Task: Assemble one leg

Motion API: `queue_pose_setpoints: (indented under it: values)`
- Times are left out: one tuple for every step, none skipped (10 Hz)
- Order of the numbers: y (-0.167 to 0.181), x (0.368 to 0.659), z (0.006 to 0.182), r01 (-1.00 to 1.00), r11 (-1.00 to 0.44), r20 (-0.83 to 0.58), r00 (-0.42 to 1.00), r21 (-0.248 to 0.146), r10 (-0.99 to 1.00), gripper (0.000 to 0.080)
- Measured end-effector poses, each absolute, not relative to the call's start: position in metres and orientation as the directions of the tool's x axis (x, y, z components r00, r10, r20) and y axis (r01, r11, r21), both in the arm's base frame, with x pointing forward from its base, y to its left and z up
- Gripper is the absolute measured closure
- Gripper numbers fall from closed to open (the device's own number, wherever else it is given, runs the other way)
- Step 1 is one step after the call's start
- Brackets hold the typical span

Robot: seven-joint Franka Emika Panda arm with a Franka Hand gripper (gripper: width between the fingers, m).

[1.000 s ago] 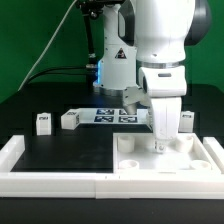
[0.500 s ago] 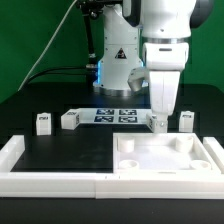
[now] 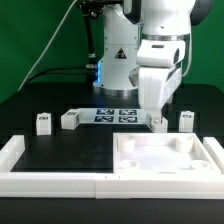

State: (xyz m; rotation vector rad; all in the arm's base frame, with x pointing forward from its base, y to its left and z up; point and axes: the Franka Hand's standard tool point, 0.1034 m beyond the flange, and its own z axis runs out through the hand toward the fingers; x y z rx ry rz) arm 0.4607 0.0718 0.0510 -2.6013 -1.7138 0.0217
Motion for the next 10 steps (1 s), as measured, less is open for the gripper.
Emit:
queue_pose_setpoints:
  values:
    - [0.072,0.46,0.051,0.867,-0.497,-0.001,0.497,-0.031,0.868,0.015]
    - [0.072,0.452,0.048,0.776,-0.63,0.011,0.63,-0.029,0.776,0.015]
    - [0.077,0.441,0.048,0.636,-0.771,0.0,0.771,-0.038,0.636,0.015]
    - [0.086,0.439,0.049,0.487,-0.872,-0.012,0.873,-0.046,0.488,0.015]
    - [0.094,0.437,0.05,0.333,-0.941,-0.019,0.942,-0.056,0.334,0.015]
    - [0.101,0.435,0.049,0.19,-0.98,-0.03,0.981,-0.065,0.192,0.015]
    - [0.108,0.432,0.048,0.061,-0.996,-0.042,0.997,-0.07,0.064,0.015]
    - [0.116,0.428,0.047,-0.063,-0.995,-0.053,0.997,-0.071,-0.059,0.015]
    - [0.122,0.425,0.047,-0.165,-0.984,-0.064,0.985,-0.071,-0.161,0.015]
    - [0.125,0.424,0.046,-0.255,-0.964,-0.074,0.965,-0.072,-0.25,0.015]
